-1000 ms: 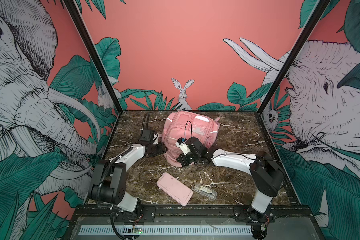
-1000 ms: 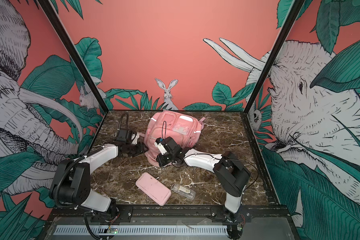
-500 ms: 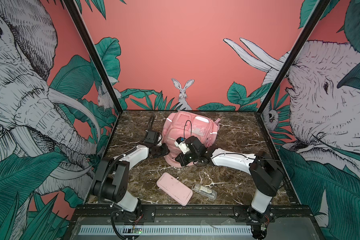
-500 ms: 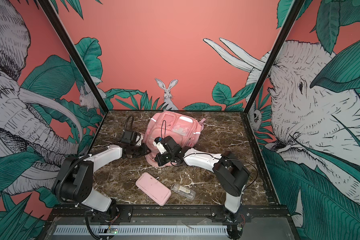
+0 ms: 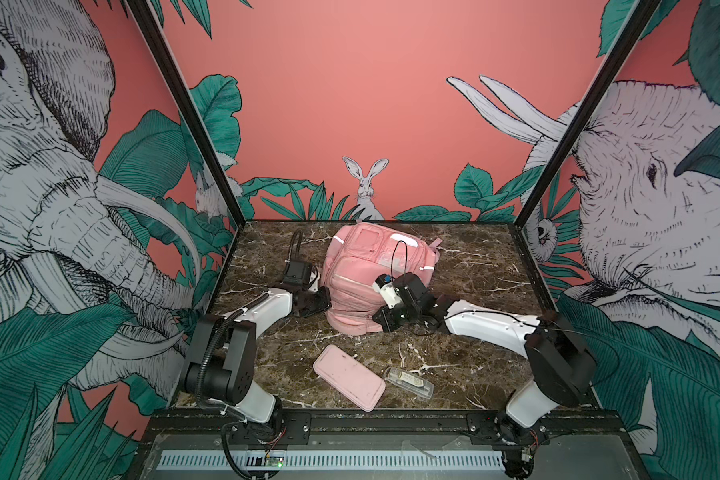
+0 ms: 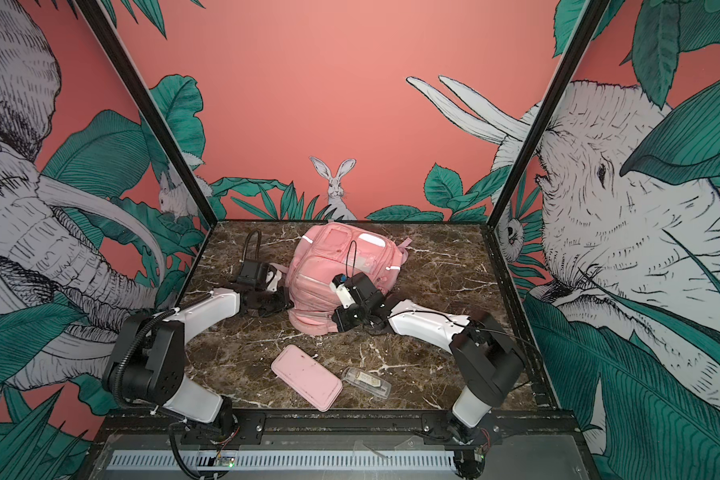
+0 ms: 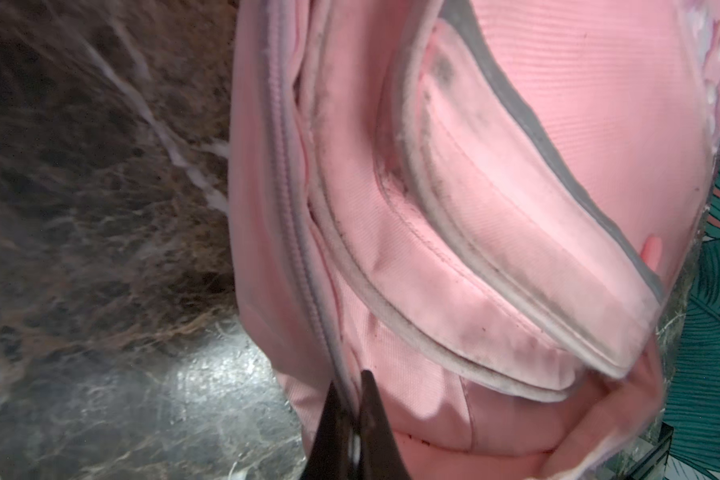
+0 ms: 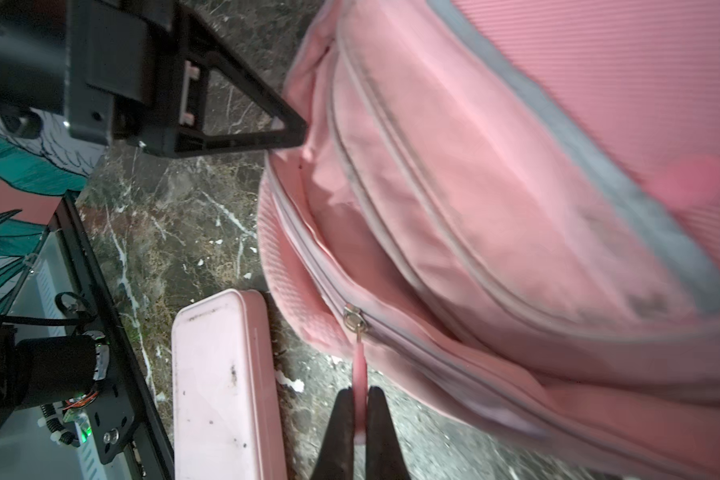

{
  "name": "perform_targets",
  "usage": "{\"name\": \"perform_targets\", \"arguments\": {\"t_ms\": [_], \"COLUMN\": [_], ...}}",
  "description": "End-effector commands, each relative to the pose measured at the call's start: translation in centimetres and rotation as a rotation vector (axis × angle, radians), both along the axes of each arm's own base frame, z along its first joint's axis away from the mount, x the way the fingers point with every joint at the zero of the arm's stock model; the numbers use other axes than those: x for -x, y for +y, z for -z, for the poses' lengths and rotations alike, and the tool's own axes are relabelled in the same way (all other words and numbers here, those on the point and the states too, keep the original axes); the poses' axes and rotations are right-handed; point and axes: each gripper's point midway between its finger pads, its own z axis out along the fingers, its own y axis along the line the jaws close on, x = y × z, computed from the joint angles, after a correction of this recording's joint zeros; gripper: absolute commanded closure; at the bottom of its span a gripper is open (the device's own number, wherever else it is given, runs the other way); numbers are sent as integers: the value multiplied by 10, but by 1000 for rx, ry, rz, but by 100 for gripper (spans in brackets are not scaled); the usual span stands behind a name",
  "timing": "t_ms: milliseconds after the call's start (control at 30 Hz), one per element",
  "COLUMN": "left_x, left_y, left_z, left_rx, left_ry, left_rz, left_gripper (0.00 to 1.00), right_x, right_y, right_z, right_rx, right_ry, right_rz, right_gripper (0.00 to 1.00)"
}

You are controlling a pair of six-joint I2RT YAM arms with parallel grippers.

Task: Pack the student bag

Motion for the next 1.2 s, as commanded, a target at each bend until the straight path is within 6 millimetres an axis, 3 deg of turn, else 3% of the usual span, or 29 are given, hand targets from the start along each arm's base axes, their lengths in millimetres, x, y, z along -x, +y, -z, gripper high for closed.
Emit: {"name": "perform_targets", "arguments": {"t_ms": [0, 367, 667, 800, 933, 1033, 1167], "left_x": [-10, -20, -30, -28, -14, -3, 17], "left_y": [20, 41, 39, 29, 22, 12, -4], "left_z": [-16, -18, -26, -26, -40, -47, -48], "left_rx": [-53, -80, -58, -7, -69, -60, -47], "left_ry": [-57, -62, -74, -62, -91, -98, -83], "left_rz": [-23, -55, -57, -46, -17, 1, 32], "left_gripper": [100, 100, 99, 77, 54, 45, 42], "right_x": [-2, -11, -9, -3, 4, 7, 9], "right_y": [-29, -80, -76, -62, -43, -33, -25], "right_z": [-1, -6, -8, -13, -18, -23, -26], "right_rx": [63, 114, 87, 25, 20, 16, 16], "right_ry": [-26, -51, -41, -28, -49, -60, -67], "right_rz": [38, 120, 99, 66, 14, -14, -39], "right_gripper": [100, 100, 100, 100, 100, 100, 100]}}
